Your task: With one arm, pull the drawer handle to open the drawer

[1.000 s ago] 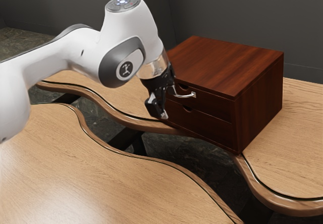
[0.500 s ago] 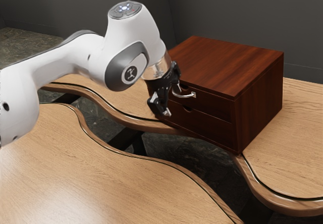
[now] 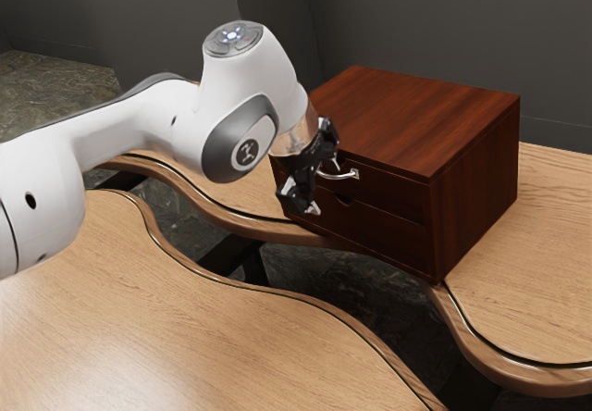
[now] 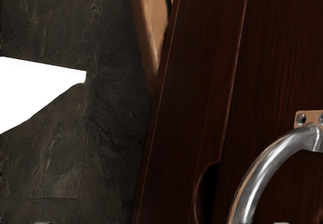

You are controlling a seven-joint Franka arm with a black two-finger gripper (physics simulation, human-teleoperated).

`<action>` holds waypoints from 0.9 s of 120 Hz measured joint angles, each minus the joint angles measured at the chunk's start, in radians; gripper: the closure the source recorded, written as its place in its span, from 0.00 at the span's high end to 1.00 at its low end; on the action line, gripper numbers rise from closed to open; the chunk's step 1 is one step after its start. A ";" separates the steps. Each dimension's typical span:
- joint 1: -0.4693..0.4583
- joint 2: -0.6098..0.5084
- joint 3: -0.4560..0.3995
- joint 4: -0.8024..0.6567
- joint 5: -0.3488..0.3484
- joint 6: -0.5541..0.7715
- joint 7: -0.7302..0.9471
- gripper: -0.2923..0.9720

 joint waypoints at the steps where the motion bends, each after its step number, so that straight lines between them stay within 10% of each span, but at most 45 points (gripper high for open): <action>1: 0.000 0.000 0.000 0.000 0.000 -0.001 0.001 0.65; 108: 0.001 -0.238 -0.001 -0.249 -0.013 -0.066 0.010 0.48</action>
